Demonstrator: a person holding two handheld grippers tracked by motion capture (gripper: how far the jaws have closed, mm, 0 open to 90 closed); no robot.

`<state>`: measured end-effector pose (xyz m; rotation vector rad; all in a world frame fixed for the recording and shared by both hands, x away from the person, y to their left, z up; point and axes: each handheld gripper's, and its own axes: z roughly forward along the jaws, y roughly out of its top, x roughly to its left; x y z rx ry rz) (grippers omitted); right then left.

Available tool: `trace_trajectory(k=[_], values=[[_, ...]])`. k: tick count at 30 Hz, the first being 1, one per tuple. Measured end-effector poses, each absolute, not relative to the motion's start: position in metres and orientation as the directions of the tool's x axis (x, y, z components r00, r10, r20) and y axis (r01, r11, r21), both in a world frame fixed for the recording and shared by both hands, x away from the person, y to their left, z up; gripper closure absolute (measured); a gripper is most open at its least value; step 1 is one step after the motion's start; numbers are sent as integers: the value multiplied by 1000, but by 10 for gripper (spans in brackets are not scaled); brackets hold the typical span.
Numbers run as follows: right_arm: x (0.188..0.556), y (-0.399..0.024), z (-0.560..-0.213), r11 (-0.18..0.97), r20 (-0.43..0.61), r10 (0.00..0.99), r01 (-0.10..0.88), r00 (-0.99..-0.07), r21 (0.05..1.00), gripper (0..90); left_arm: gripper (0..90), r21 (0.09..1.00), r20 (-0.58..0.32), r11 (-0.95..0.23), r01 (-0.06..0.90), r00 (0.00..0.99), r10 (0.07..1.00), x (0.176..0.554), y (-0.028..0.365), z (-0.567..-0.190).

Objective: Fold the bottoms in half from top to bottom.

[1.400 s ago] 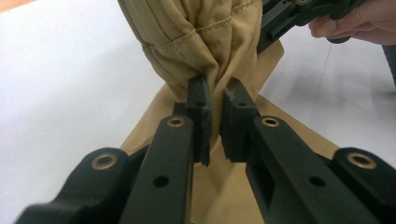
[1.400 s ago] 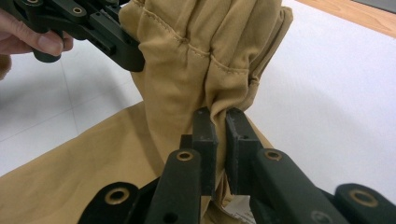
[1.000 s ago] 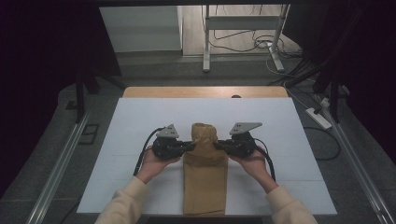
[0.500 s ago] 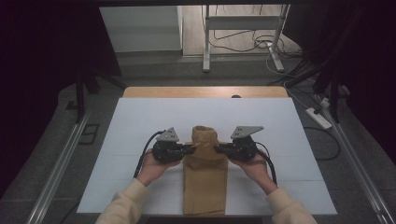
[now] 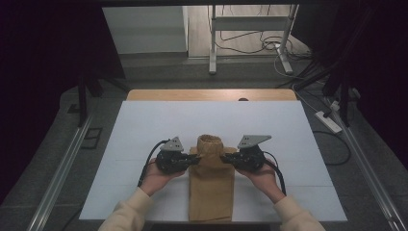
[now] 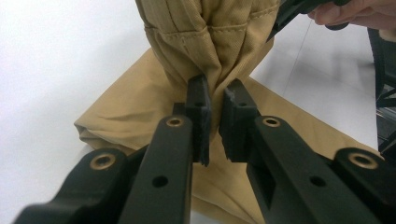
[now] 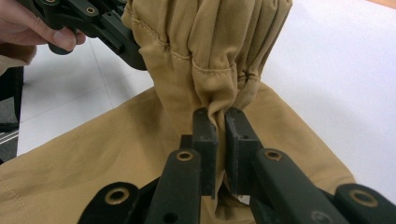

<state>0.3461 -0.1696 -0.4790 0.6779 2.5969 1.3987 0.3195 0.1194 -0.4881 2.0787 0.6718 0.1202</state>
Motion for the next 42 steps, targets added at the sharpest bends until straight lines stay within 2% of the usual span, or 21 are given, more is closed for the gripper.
trace_trajectory(k=[42], values=[[306,-176,-493,510,114,389,317,-914,800,834,800,773,-171,-489,403,876,451,281,116,-507]])
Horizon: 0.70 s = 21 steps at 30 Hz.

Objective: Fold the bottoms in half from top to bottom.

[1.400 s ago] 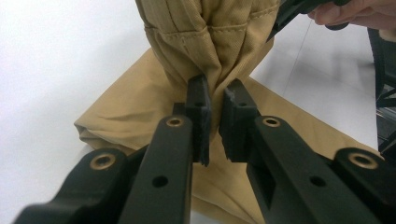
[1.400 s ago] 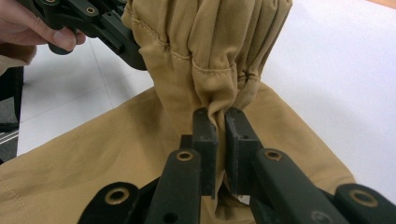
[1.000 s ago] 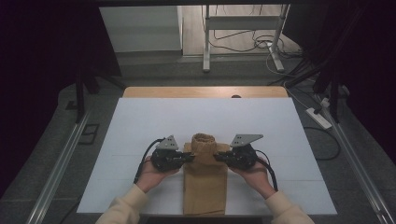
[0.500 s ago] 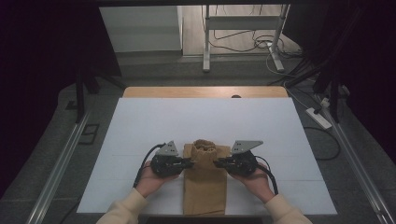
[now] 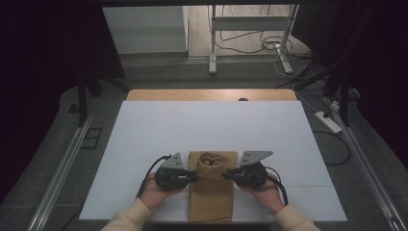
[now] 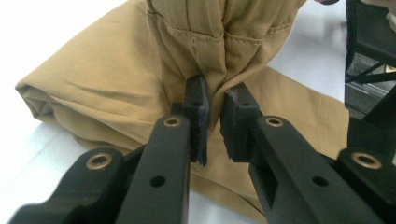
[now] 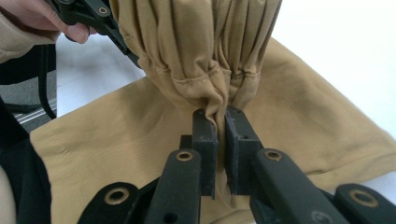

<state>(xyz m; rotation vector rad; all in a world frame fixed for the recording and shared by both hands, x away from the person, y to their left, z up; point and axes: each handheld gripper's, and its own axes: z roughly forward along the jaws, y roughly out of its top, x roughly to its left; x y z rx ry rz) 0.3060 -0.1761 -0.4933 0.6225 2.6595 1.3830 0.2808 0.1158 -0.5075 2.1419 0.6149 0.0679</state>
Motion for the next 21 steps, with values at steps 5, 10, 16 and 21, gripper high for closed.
trace_trajectory(k=[5,10,16,21], values=[[301,-176,-499,523,115,380,316,-918,792,828,784,765,-173,-500,406,877,448,278,116,-511],[296,-178,-502,523,125,370,318,-921,791,795,751,762,-176,-503,408,878,446,274,117,-515],[288,-181,-505,540,124,357,313,-926,781,690,580,751,-188,-518,409,885,425,268,121,-519],[285,-193,-504,530,124,372,320,-920,785,514,412,748,-190,-507,428,870,455,261,136,-519]])
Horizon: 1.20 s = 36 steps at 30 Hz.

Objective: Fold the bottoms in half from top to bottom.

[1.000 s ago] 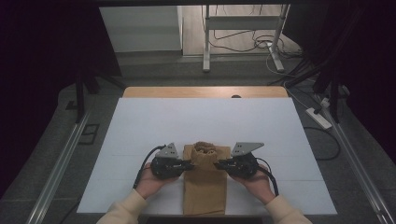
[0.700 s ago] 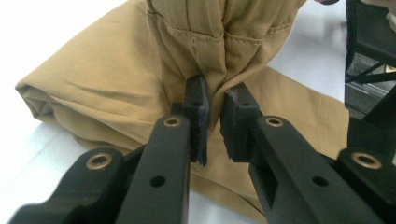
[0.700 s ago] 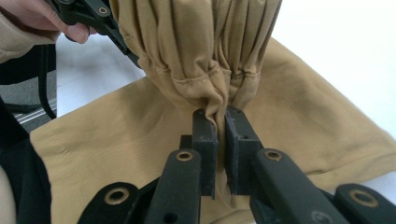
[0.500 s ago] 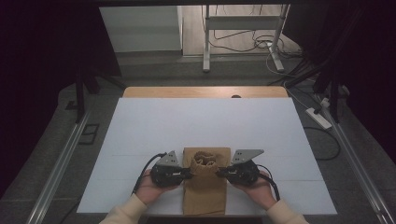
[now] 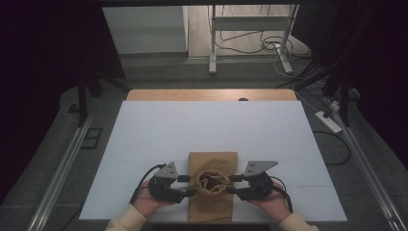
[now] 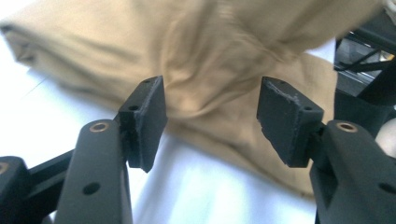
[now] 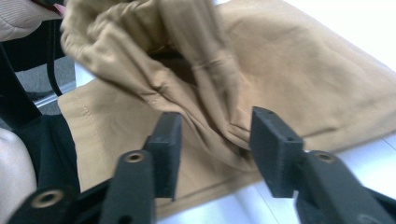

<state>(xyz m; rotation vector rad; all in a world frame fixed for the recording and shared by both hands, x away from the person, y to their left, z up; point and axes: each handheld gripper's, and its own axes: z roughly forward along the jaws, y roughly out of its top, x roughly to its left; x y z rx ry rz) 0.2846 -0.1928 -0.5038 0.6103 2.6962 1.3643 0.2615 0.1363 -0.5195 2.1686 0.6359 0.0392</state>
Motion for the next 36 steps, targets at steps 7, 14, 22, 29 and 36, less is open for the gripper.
trace_trajectory(k=[7,14,22,29,36], values=[[291,-206,-500,493,129,424,348,-897,797,460,387,759,-197,-459,462,835,515,269,151,-517],[309,-204,-502,502,106,484,375,-869,779,434,355,757,-206,-422,499,795,570,288,147,-513],[330,-200,-500,497,108,517,401,-849,770,406,328,750,-228,-392,533,765,602,310,144,-508],[342,-193,-499,509,103,523,407,-846,759,378,290,735,-240,-395,551,756,609,327,136,-508],[357,-189,-498,504,109,541,426,-834,751,360,258,730,-229,-394,558,744,628,344,128,-506]])
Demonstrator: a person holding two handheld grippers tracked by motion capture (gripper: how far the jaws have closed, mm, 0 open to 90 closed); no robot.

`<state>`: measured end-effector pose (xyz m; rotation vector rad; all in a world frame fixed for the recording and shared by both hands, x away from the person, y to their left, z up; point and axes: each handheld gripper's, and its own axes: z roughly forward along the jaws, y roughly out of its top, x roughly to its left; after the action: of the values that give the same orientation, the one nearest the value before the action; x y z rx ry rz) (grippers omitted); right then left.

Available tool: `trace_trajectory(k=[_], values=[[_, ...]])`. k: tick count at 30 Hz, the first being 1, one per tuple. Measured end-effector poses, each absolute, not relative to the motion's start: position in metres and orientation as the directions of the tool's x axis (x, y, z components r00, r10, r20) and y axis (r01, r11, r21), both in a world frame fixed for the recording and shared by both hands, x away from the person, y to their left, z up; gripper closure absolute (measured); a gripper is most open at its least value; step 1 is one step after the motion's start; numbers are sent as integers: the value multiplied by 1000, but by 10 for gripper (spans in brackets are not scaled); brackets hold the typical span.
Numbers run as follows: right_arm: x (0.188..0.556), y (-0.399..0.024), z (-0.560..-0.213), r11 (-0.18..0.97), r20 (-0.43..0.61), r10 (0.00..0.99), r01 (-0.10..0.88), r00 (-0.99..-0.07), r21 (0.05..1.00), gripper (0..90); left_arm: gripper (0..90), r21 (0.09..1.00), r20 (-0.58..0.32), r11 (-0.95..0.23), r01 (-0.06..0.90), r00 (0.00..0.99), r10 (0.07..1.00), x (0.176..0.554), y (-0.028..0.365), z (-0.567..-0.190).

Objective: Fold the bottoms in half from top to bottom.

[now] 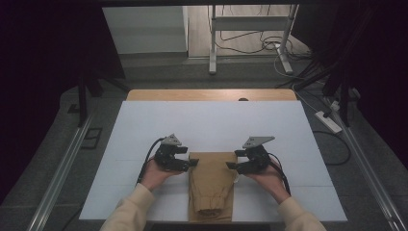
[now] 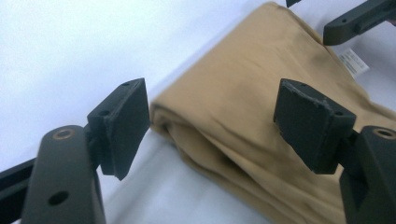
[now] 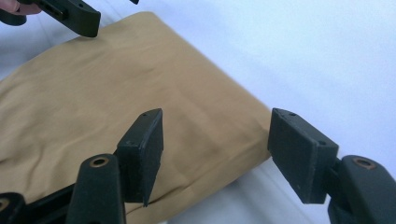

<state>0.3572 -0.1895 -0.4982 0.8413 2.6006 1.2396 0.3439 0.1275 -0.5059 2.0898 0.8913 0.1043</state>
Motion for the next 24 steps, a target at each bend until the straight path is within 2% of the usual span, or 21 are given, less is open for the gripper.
trace_trajectory(k=[13,24], values=[[382,-181,-503,513,126,561,463,-818,723,321,245,689,-244,-401,604,714,656,365,128,-515],[385,-180,-510,522,152,566,495,-810,694,274,219,662,-267,-412,625,711,650,370,128,-523]])
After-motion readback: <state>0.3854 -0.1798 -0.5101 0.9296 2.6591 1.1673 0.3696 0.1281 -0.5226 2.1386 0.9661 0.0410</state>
